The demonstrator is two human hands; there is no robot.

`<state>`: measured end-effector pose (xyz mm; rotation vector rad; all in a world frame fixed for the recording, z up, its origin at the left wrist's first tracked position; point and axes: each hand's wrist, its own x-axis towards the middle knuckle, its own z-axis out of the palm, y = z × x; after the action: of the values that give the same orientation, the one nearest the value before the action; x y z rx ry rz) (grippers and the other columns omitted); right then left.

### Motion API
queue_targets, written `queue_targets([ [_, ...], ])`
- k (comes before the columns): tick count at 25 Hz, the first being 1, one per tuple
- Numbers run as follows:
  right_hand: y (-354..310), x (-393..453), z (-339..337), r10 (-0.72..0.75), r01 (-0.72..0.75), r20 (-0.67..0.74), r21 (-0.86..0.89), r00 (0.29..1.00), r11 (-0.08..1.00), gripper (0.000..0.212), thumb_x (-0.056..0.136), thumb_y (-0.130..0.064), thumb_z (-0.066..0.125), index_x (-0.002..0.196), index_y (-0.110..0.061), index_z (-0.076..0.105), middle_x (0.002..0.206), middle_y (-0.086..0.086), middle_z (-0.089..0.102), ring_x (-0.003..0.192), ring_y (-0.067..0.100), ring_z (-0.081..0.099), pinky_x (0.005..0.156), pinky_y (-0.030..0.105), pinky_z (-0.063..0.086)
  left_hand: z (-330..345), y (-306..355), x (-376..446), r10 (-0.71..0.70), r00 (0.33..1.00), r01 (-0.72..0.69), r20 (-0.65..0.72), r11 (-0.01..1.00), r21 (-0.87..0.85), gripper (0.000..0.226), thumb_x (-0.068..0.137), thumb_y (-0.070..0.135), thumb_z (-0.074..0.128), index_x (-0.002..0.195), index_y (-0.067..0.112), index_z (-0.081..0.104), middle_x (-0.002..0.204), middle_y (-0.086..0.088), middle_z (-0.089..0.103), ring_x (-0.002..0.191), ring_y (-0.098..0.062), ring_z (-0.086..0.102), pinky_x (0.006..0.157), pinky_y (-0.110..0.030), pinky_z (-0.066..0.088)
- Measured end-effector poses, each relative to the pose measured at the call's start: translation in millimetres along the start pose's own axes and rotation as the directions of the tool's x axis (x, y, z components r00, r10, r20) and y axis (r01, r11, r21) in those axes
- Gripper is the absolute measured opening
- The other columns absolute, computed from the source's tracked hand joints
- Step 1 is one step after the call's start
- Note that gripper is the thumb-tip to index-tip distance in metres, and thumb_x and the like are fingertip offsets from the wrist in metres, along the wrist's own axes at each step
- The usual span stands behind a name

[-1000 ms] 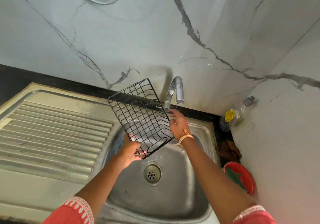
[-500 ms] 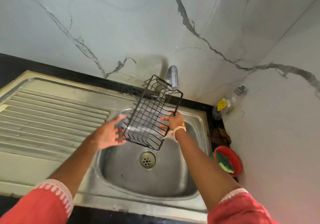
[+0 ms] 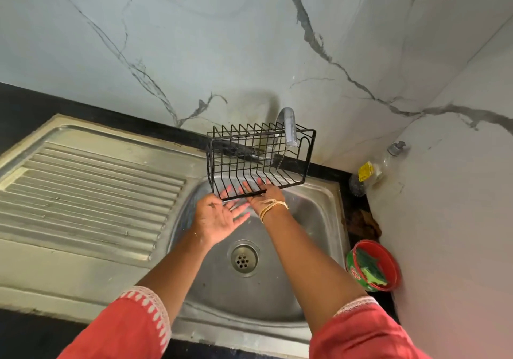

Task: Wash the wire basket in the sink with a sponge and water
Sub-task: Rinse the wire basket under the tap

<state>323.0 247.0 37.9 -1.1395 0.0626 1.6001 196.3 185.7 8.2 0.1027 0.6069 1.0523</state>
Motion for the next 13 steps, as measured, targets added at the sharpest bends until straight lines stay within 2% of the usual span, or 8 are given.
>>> queue_targets([
  [3,-3.2,1.3,-3.5,0.003,-0.004,0.021,0.071,1.000,0.997,0.026,0.102,-0.001,0.029,0.116,-0.006,0.050,0.096,0.013,0.056,0.118,0.034,0.054,0.103,0.052,0.041,8.2,-1.5,23.0,0.084,0.991,-0.089,-0.102,0.995,-0.047,0.033,0.093,0.030,0.052,0.126,0.027,0.055,0.129,-0.010,0.061,0.129,-0.028,0.049,0.114,-0.041,0.028],
  [5,-8.0,3.2,-7.7,-0.003,0.001,0.024,0.089,1.000,0.996,0.034,0.097,0.009,0.033,0.122,-0.010,0.048,0.104,0.012,0.060,0.126,0.031,0.051,0.106,0.046,0.041,12.9,1.4,42.1,0.104,0.978,-0.119,-0.179,0.990,-0.072,0.034,0.099,0.039,0.044,0.130,0.026,0.051,0.131,-0.013,0.059,0.128,-0.029,0.051,0.107,-0.041,0.035],
  [7,-12.4,8.5,-12.6,-0.021,0.020,0.003,0.081,1.000,0.996,0.040,0.095,0.013,0.036,0.125,-0.010,0.048,0.117,0.012,0.060,0.126,0.029,0.051,0.107,0.042,0.040,18.5,2.4,59.6,0.084,0.973,-0.114,-0.214,0.985,-0.128,0.038,0.101,0.042,0.037,0.130,0.022,0.051,0.131,-0.015,0.059,0.118,-0.028,0.059,0.095,-0.041,0.045],
  [9,-21.5,15.3,-17.5,-0.040,0.042,-0.027,0.061,0.999,0.997,0.043,0.095,0.012,0.038,0.133,-0.006,0.047,0.119,0.011,0.062,0.114,0.026,0.059,0.106,0.039,0.041,25.9,0.8,73.9,0.061,0.976,-0.099,-0.210,0.980,-0.175,0.039,0.103,0.036,0.036,0.135,0.019,0.051,0.122,-0.016,0.063,0.102,-0.027,0.064,0.089,-0.042,0.048],
  [11,-34.1,22.3,-24.4,-0.070,0.074,-0.050,0.073,0.996,0.995,0.042,0.094,0.011,0.041,0.133,-0.003,0.048,0.114,0.012,0.064,0.106,0.024,0.062,0.106,0.038,0.041,31.6,-5.5,85.1,0.035,0.986,-0.068,-0.163,0.977,-0.202,0.038,0.102,0.025,0.039,0.139,0.018,0.048,0.113,-0.018,0.064,0.105,-0.030,0.063,0.094,-0.044,0.046],
  [13,-45.8,30.2,-30.6,-0.095,0.101,-0.073,0.090,0.993,0.991,0.040,0.094,0.011,0.043,0.132,-0.001,0.049,0.123,0.014,0.061,0.120,0.026,0.057,0.108,0.039,0.040,36.4,-13.1,94.0,0.023,0.994,-0.046,-0.108,0.975,-0.218,0.038,0.101,0.014,0.042,0.139,0.014,0.046,0.114,-0.020,0.063,0.115,-0.031,0.058,0.097,-0.045,0.044],
])
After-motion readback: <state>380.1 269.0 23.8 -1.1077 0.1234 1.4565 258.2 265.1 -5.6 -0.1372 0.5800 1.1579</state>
